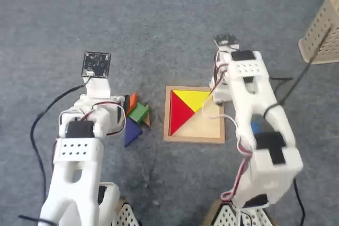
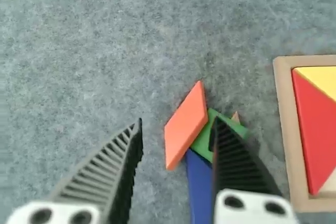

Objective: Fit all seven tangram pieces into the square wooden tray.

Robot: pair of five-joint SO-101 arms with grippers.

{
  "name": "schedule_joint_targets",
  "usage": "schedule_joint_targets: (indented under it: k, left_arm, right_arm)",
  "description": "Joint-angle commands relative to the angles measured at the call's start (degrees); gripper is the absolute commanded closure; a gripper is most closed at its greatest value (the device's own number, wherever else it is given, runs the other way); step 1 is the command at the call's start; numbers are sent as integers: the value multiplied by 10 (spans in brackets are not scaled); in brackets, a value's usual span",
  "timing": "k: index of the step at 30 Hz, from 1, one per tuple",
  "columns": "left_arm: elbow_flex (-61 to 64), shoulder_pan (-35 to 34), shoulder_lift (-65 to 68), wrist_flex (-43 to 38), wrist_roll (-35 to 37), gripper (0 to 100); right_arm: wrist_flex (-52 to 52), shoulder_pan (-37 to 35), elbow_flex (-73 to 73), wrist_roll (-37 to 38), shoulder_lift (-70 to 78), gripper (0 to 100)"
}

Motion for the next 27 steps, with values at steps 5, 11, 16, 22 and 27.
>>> schedule_joint_targets:
  k: [5, 11, 16, 22, 27]
  left_arm:
    - [-160, -2, 223, 64, -67, 800]
    - [-290, 2, 394, 114, -145, 800]
    - [-378, 2, 502, 137, -178, 800]
    - [-439, 4, 578, 153, -179, 801]
    - [-455, 9, 620, 153, -179, 805]
  right_arm:
    - [-73, 47, 236, 40, -215, 850]
    - [-118, 146, 402, 130, -320, 850]
    - [-170, 200, 519, 196, -379, 850]
    - [-219, 204, 600, 205, -422, 850]
    - [-220, 204, 604, 205, -430, 850]
